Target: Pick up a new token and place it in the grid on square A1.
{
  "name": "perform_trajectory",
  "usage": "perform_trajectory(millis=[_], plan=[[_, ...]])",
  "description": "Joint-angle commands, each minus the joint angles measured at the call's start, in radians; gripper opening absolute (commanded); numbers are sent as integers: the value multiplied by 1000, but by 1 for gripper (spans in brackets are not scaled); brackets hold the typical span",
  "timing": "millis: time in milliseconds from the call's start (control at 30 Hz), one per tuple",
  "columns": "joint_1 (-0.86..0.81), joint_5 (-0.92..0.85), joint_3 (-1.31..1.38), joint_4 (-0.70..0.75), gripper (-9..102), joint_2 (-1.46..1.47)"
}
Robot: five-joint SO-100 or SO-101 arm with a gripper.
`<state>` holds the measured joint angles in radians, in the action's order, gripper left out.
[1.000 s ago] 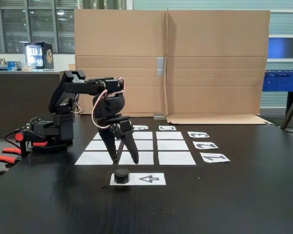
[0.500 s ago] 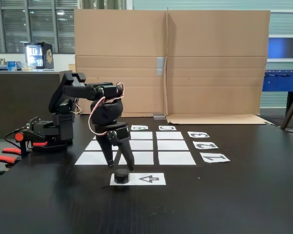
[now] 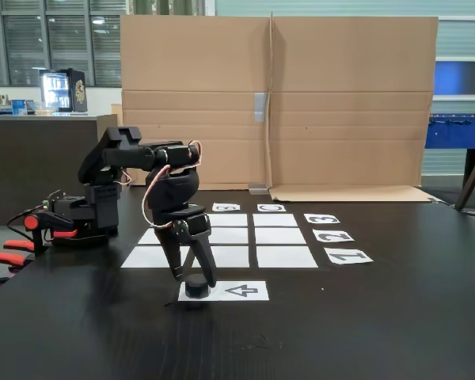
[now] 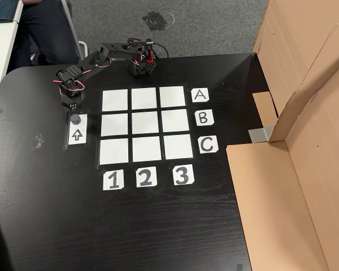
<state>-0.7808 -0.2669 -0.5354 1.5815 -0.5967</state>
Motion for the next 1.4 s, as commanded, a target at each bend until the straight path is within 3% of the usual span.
perform_trajectory(millis=[0,1367], plan=[[0,-12,86,20,33,15],[31,-77,167,32,24,69]])
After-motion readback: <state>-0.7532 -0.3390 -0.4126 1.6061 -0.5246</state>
